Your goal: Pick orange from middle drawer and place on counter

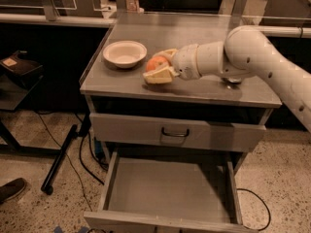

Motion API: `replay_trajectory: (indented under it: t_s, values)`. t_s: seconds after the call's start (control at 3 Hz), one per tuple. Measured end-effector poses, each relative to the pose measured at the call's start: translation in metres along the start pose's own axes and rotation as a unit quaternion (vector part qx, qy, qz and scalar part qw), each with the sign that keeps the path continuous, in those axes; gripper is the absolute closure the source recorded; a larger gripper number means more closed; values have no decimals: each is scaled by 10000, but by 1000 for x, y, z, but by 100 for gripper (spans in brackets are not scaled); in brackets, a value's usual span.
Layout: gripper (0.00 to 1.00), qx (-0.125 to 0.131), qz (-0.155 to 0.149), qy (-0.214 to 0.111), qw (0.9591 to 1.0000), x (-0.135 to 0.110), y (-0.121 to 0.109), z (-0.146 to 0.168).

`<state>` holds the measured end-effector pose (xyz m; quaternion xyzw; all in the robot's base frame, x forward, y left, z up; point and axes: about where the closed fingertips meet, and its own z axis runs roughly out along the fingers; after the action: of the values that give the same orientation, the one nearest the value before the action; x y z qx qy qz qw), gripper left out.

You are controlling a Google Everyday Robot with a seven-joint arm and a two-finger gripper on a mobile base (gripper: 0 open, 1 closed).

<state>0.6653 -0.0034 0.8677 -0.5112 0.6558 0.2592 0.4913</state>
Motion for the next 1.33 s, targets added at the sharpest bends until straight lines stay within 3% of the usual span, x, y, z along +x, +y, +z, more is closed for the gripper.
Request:
replay_trajectory:
  t_s: [0.33,0.67,1.33]
  values:
    - [100,-244,92,-54,9996,11,0,20]
    - [100,-268,101,-60,9996,9,-1,21]
    - [50,-268,101,-60,9996,9,-1,21]
